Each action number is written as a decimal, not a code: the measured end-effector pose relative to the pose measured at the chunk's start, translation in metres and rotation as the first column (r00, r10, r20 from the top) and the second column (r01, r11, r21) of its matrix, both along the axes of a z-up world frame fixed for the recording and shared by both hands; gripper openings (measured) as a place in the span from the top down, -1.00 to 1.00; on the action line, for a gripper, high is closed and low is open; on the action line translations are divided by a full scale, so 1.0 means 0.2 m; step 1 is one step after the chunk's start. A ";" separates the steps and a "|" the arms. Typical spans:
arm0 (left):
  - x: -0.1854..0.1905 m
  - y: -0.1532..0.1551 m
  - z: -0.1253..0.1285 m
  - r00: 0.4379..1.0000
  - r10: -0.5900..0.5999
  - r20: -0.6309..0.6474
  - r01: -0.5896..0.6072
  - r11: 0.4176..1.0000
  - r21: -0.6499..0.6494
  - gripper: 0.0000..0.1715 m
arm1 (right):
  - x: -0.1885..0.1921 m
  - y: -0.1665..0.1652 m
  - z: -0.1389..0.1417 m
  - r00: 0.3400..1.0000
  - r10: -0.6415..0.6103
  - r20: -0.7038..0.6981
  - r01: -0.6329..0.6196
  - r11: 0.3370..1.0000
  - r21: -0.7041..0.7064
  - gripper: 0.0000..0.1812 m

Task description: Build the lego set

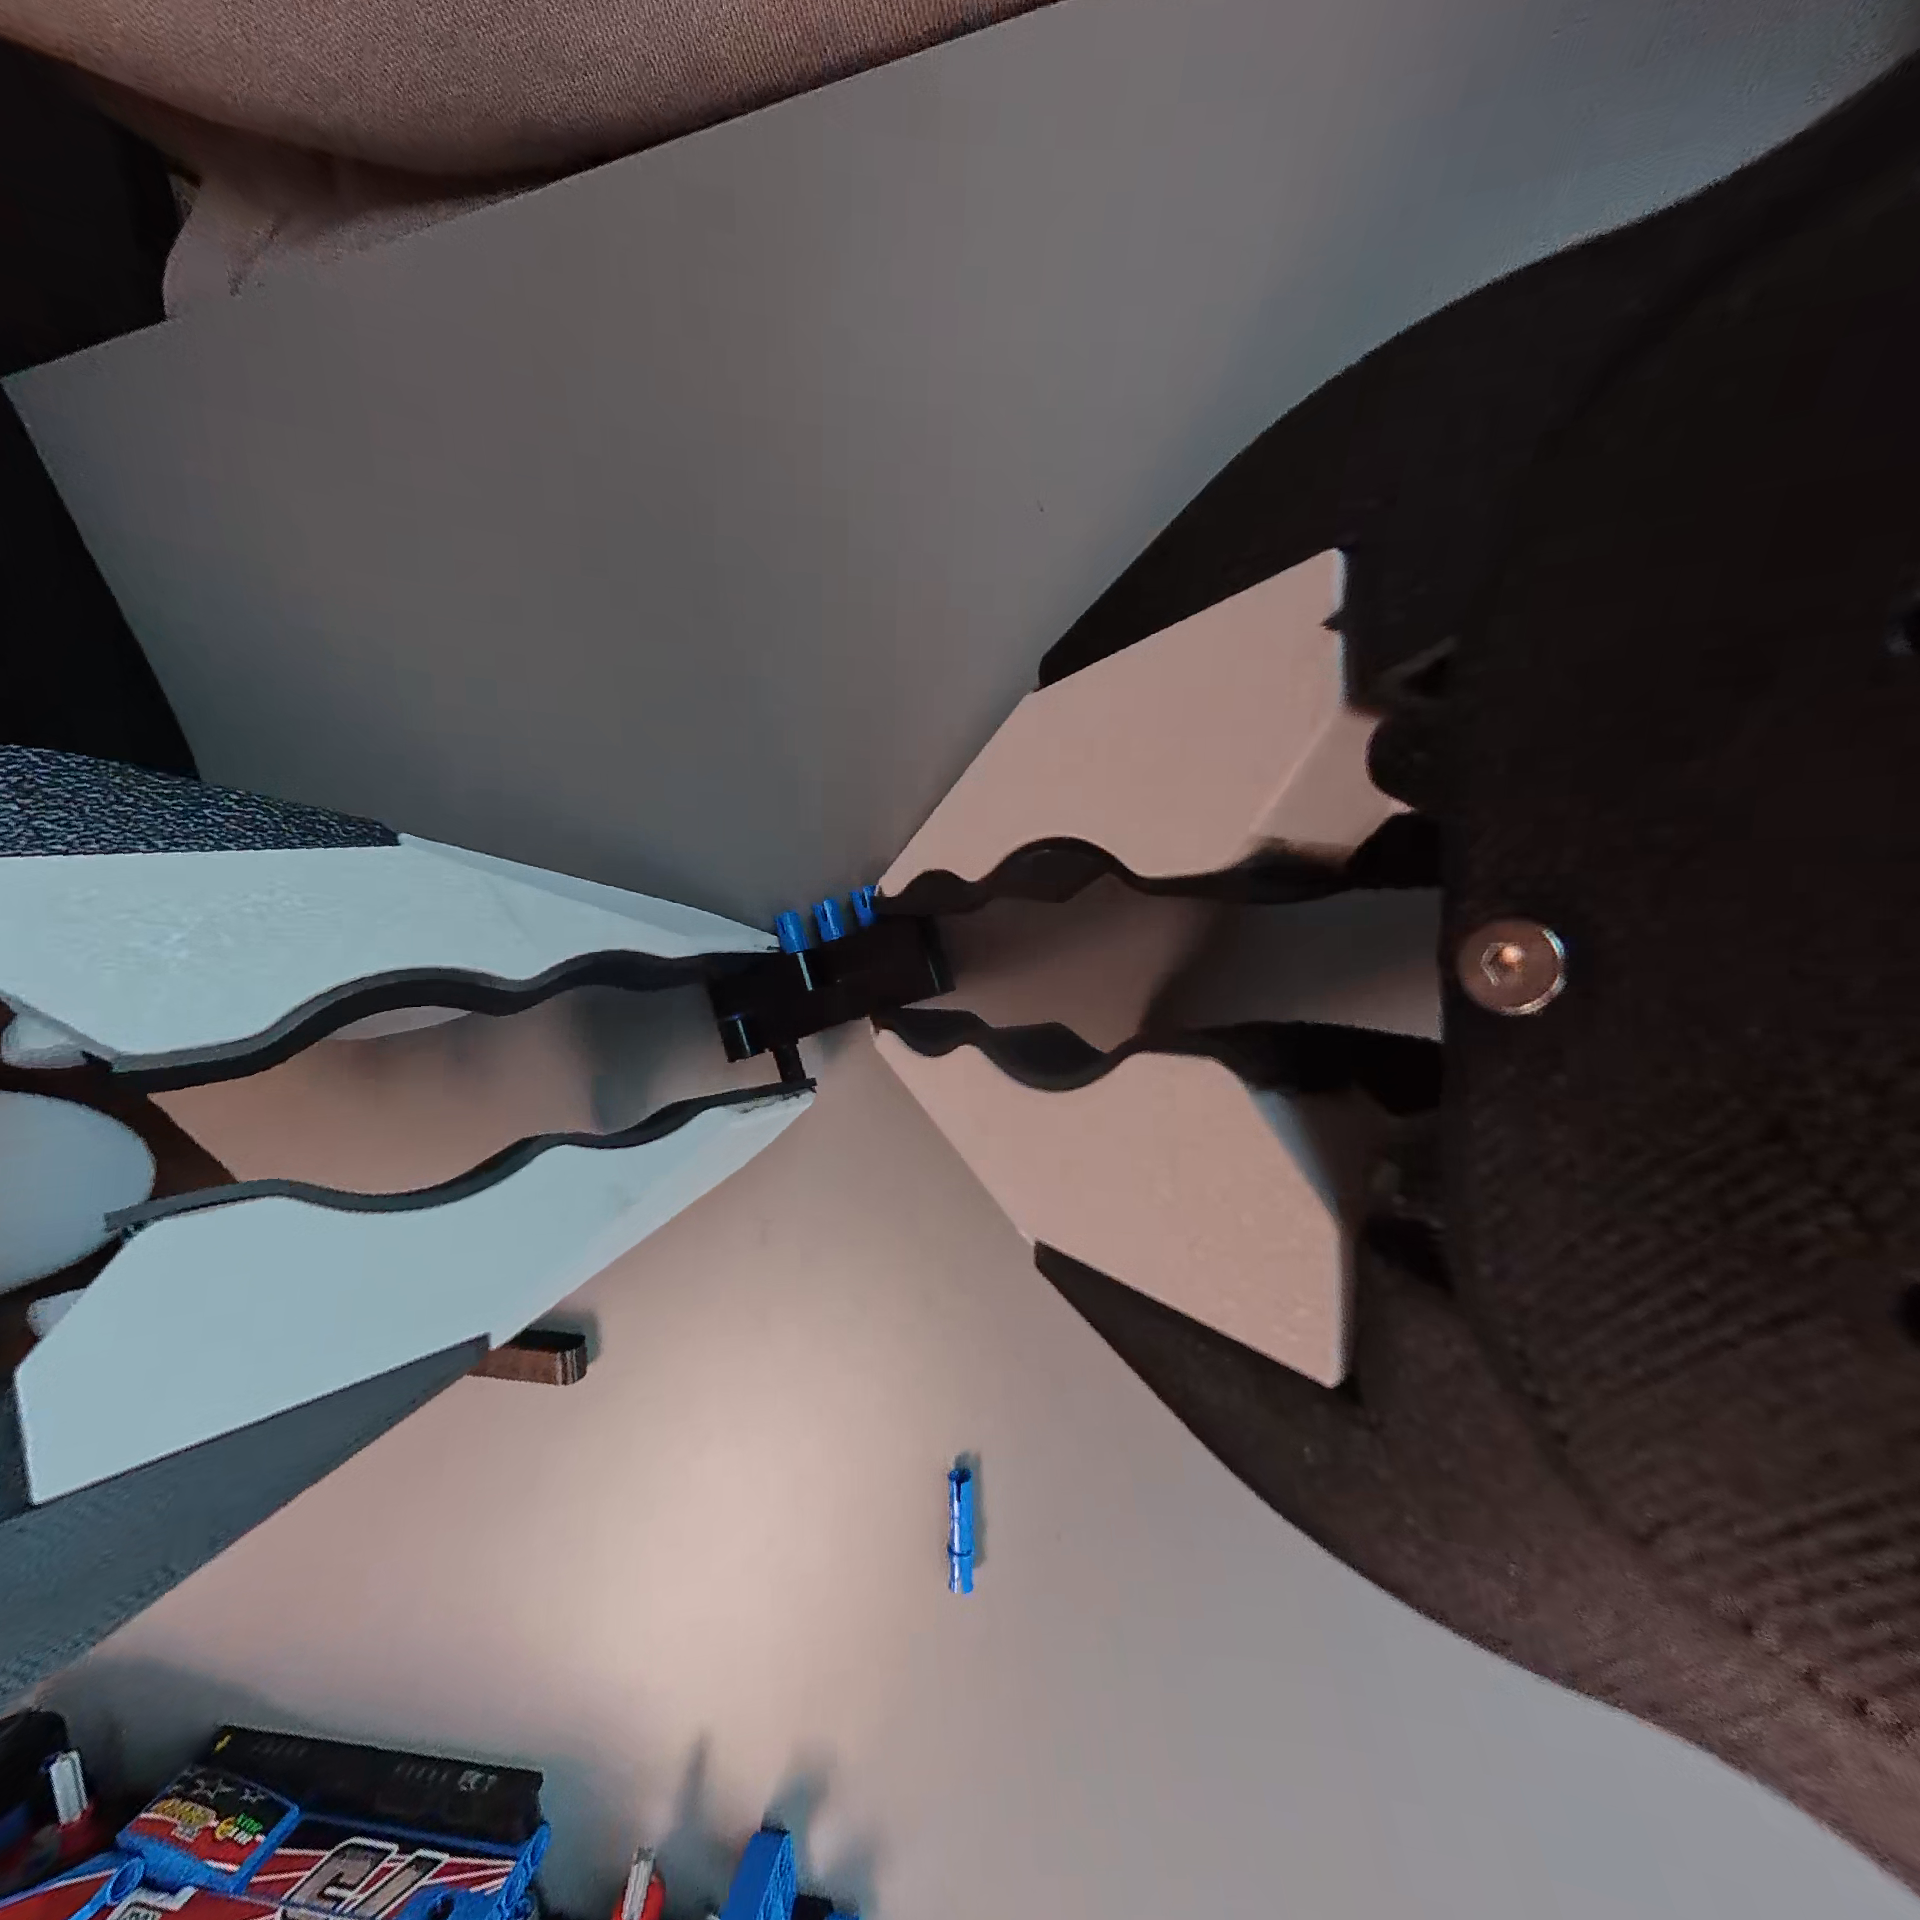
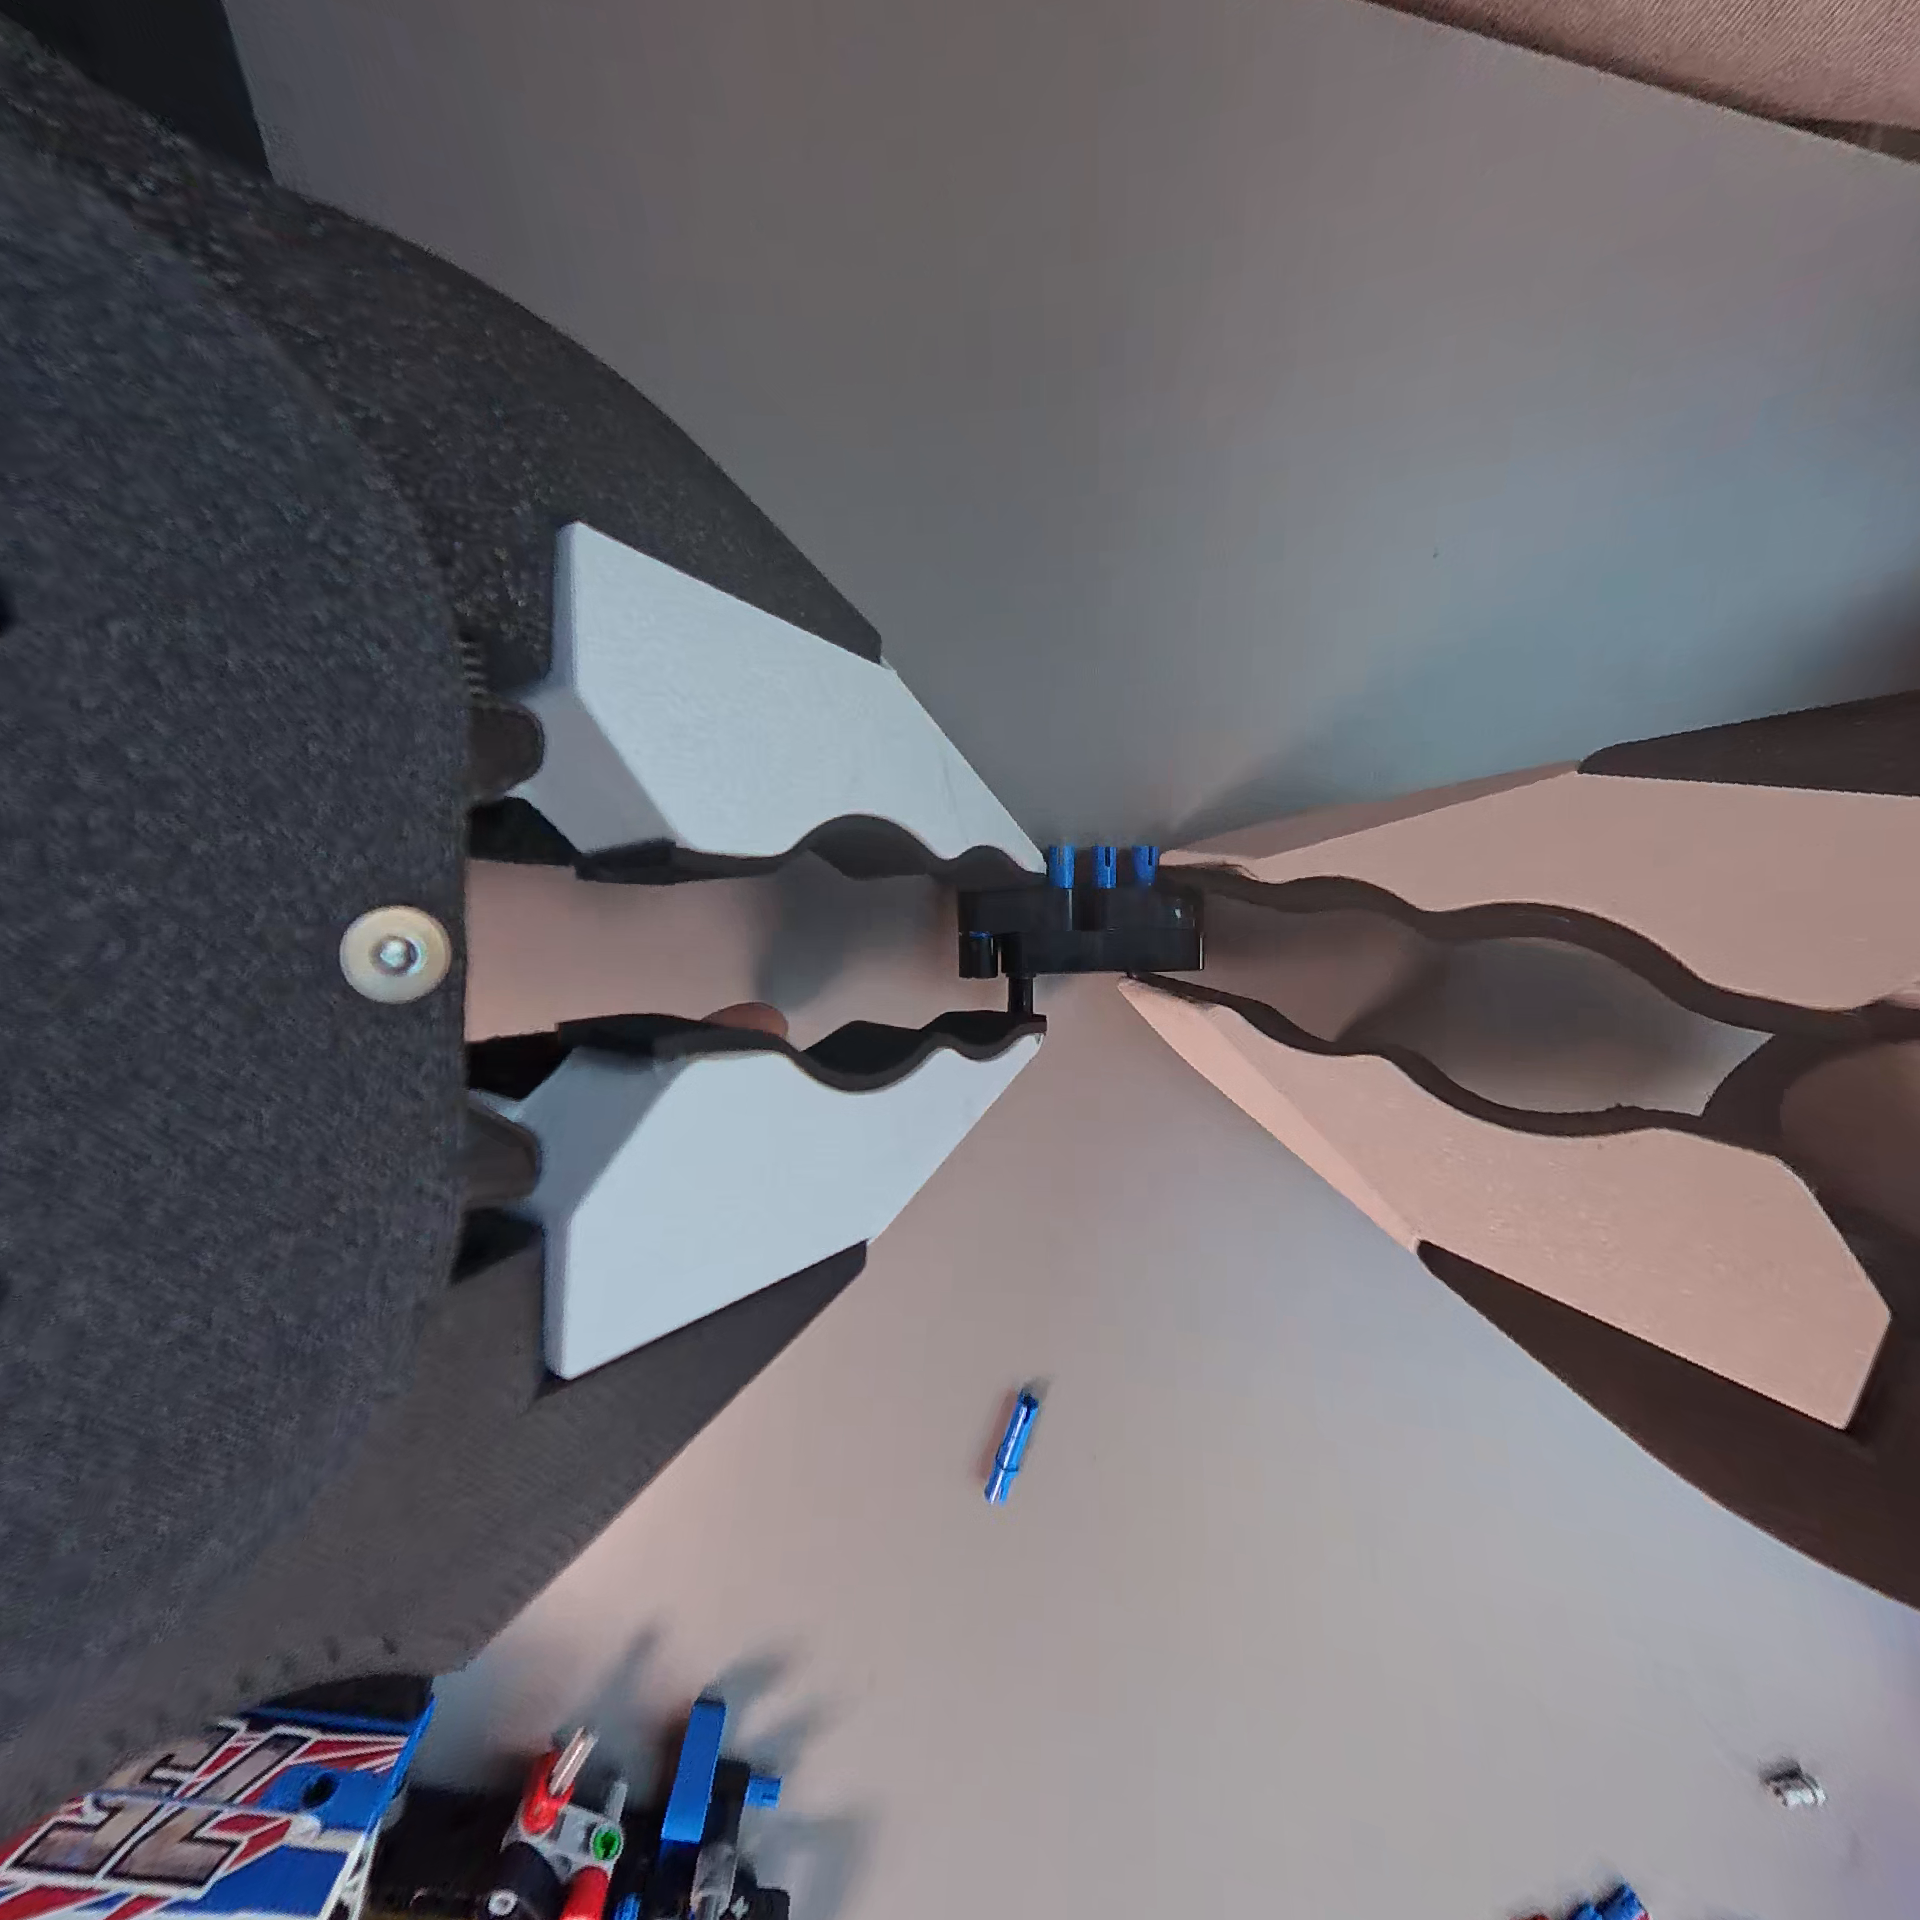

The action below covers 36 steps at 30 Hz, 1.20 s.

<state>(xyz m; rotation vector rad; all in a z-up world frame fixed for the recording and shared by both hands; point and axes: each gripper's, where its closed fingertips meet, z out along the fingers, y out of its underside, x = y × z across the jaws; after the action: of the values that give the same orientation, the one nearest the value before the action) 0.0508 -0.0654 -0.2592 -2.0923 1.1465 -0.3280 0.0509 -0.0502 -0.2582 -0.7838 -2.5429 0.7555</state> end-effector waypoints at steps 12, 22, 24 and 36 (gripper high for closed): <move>-0.05 0.02 0.05 0.954 0.220 0.202 -0.184 0.965 -0.185 0.65 | -0.14 0.40 0.13 0.897 -0.387 -0.213 0.407 0.911 0.059 0.72; -0.19 0.14 0.13 0.887 0.333 0.320 -0.303 0.943 -0.141 0.70 | -0.08 0.42 0.07 0.858 -0.514 -0.004 0.511 0.854 -0.102 0.56; -0.24 0.17 0.13 0.880 0.368 0.301 -0.350 0.930 -0.115 0.70 | -0.10 0.40 0.04 0.827 -0.557 0.073 0.562 0.815 -0.140 0.35; -0.32 0.19 0.13 0.888 0.396 0.233 -0.403 0.915 -0.016 0.74 | -0.20 0.29 -0.01 0.873 -0.467 0.145 0.478 0.876 -0.061 0.48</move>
<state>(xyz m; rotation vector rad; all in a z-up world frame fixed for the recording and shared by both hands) -0.0141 -0.0278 -0.2341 -2.1326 0.5597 -0.3404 0.0115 0.0069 -0.2610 -1.4598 -2.2763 0.6770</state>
